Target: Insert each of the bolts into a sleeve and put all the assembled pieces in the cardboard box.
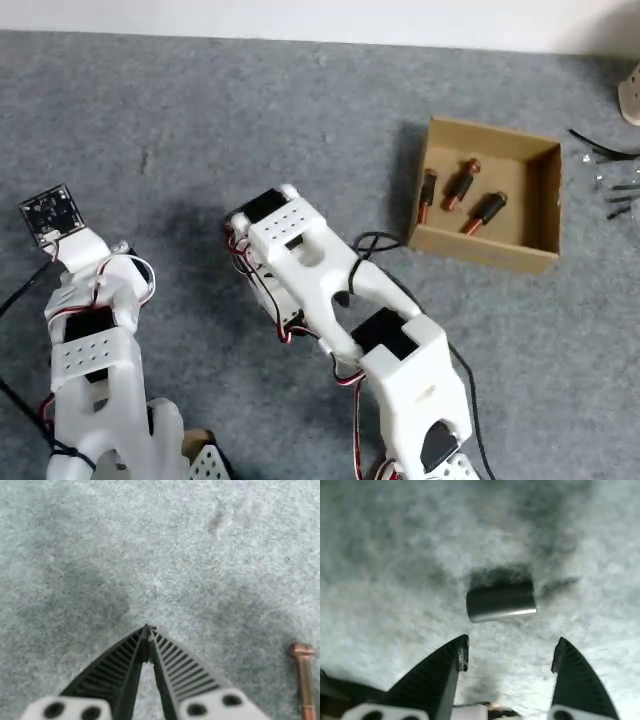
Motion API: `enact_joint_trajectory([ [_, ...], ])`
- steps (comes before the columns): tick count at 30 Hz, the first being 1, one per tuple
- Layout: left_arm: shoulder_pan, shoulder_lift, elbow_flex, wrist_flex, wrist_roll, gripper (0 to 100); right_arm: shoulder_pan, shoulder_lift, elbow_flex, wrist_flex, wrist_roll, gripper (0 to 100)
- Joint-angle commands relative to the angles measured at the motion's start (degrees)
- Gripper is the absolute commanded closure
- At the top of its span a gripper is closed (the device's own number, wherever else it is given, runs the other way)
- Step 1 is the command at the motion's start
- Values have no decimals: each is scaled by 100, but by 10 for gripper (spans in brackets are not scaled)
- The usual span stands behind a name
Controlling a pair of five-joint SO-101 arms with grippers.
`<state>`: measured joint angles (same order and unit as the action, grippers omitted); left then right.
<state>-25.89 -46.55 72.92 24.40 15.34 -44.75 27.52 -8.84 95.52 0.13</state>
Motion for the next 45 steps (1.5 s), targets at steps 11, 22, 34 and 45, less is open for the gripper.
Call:
enact_joint_trajectory([
  [11,-31,-127,-84,-123,53,995,92,145,277,-1068,-1196,753],
  [22,-31,-127,-84,-114,53,995,48,1305,382,-1051,-1222,765],
  [34,-31,-127,-84,-123,53,995,321,1297,400,-998,-1240,994],
  [45,-31,-127,-84,-123,53,995,840,-171,629,-1051,-1240,994],
])
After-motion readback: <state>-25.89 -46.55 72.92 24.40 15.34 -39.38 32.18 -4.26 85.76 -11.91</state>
